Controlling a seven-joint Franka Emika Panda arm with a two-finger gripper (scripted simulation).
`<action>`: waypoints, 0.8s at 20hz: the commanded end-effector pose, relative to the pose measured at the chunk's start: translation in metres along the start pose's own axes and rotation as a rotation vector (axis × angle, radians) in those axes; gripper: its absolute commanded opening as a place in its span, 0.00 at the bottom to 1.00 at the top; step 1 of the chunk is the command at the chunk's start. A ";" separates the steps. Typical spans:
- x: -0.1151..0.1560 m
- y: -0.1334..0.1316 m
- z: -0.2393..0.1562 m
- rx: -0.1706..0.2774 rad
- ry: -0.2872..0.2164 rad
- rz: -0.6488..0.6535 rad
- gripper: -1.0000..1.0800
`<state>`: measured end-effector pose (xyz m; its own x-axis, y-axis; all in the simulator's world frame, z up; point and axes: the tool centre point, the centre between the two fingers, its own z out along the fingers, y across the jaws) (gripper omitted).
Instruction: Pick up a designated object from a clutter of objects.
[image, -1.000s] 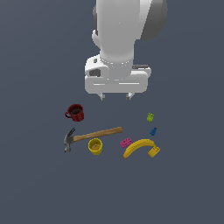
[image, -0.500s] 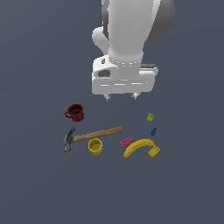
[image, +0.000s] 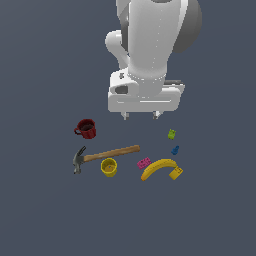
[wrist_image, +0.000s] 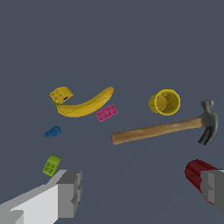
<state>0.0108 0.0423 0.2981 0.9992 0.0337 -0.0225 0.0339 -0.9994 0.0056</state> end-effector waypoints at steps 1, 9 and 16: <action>0.005 -0.005 0.005 0.001 0.000 0.028 0.96; 0.029 -0.028 0.033 0.003 0.004 0.166 0.96; 0.050 -0.054 0.063 0.006 0.006 0.308 0.96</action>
<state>0.0535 0.0914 0.2404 0.9707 -0.2397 -0.0155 -0.2397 -0.9708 0.0054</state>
